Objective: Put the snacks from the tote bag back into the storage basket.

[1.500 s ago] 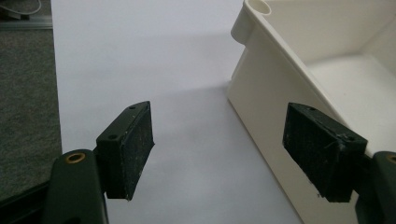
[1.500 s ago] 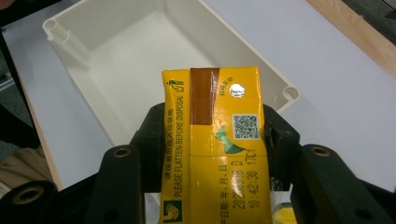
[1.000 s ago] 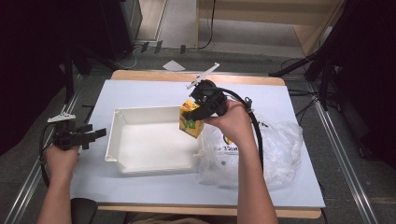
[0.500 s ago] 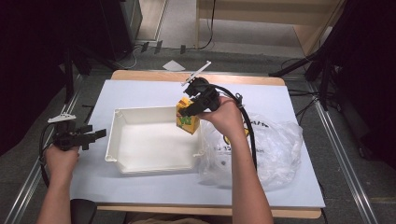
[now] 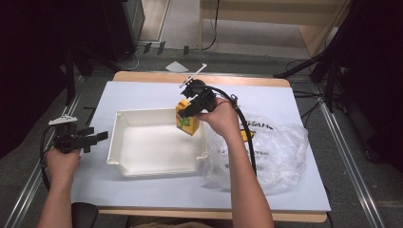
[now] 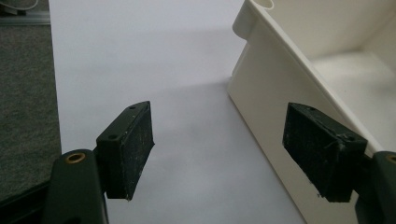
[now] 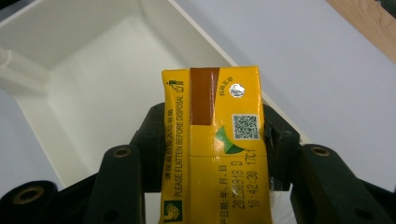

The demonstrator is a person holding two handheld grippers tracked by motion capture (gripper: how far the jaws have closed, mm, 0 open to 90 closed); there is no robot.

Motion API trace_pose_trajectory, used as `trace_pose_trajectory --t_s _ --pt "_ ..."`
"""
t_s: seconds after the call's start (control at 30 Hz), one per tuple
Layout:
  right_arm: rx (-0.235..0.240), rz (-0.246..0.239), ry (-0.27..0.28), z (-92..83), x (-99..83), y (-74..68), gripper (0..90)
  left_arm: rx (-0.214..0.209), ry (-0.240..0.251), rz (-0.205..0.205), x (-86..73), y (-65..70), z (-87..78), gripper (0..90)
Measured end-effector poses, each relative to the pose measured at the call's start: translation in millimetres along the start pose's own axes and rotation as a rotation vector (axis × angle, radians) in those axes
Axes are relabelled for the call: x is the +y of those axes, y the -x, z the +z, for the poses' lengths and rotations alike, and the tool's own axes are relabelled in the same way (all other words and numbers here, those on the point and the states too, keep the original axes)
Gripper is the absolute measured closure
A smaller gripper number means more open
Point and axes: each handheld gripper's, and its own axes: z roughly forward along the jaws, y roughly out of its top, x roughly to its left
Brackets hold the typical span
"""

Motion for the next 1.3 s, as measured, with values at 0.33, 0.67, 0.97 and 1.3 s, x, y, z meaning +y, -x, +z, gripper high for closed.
trace_pose_trajectory --t_s 0.33,0.67,0.97,1.3 --pt "-0.006 0.029 -0.015 25.4 -4.0 10.2 54.2 0.000 0.001 -0.003 0.3 0.3 0.5 25.4" --pt "-0.044 0.051 -0.029 40.3 -9.0 15.1 54.1 -0.008 0.010 -0.008 1.0 -0.3 1.2 25.4" --pt "-0.061 0.043 -0.049 52.0 -13.2 16.6 54.1 -0.007 0.006 -0.003 0.9 0.5 1.4 25.4" --pt "-0.065 0.031 -0.029 54.5 -13.8 15.3 53.8 -0.004 0.003 -0.002 0.4 0.2 0.9 25.4"
